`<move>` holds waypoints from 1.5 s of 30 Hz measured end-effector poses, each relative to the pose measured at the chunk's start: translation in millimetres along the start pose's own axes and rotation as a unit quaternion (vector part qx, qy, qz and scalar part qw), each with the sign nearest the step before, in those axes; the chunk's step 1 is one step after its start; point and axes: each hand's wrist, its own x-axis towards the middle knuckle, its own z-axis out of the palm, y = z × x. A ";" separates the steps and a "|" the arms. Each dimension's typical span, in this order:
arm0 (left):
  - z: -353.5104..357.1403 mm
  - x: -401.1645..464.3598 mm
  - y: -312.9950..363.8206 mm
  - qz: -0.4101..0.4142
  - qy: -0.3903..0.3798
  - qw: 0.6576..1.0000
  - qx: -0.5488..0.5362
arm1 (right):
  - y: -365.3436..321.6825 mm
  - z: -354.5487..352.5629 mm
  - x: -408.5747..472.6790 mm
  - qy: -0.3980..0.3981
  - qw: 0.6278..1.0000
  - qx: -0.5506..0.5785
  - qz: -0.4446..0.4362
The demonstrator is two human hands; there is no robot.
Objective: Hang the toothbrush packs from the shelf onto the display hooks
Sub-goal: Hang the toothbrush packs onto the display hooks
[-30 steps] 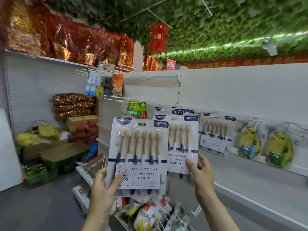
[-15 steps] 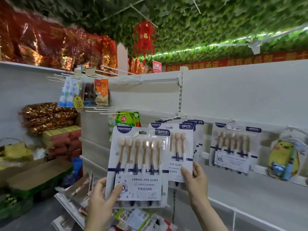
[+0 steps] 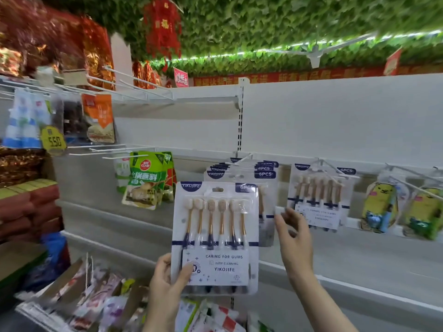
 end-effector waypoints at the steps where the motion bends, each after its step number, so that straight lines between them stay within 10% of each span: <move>1: 2.1 3.5 0.0 0.001 -0.013 1.000 0.001 | -15.1 1.9 0.6 -0.021 0.999 0.024 -0.003; 45: 55.2 121.3 -19.0 -0.017 -0.189 0.979 0.075 | -46.1 37.8 54.0 0.020 0.984 -0.176 -0.025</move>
